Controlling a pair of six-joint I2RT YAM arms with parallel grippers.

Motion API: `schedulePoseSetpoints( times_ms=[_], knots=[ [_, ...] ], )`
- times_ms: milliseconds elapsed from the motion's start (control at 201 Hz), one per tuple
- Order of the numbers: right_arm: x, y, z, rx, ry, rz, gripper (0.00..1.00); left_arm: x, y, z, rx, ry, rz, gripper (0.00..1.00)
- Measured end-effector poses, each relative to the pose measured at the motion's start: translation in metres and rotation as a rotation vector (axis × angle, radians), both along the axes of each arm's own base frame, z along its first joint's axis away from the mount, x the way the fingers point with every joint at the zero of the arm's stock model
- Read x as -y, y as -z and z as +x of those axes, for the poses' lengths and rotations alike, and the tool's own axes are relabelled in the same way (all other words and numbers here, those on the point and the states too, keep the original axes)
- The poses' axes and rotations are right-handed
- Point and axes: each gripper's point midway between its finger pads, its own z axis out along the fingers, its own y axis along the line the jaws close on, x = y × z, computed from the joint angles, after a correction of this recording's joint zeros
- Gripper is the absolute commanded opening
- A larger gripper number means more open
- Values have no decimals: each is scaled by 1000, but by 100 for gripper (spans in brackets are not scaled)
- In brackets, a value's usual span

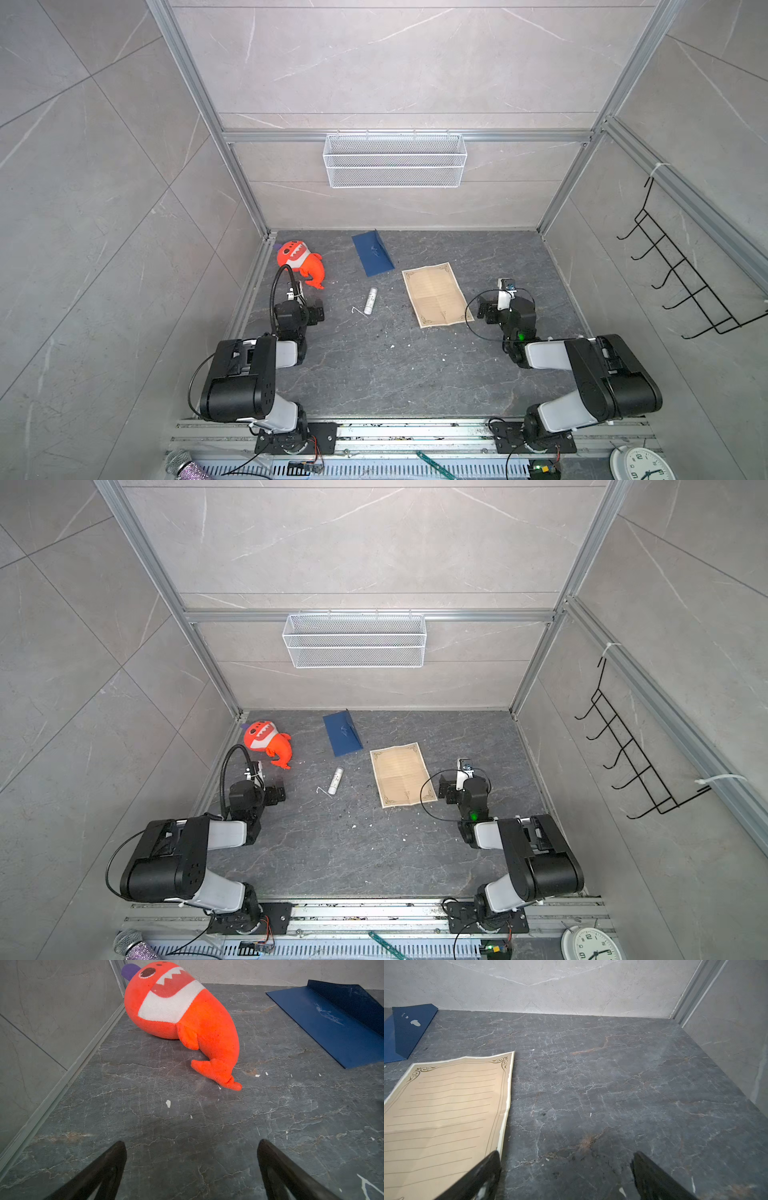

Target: Place the letter into the envelope and seal it

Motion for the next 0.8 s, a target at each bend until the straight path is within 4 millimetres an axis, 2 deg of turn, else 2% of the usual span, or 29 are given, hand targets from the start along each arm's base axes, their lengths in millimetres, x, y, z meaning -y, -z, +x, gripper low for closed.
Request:
schedulePoseSetpoints(
  times_ms=[797],
  knots=[
    [1, -2, 1, 4, -5, 6, 99, 0, 0, 0, 0, 1, -1, 100]
  ],
)
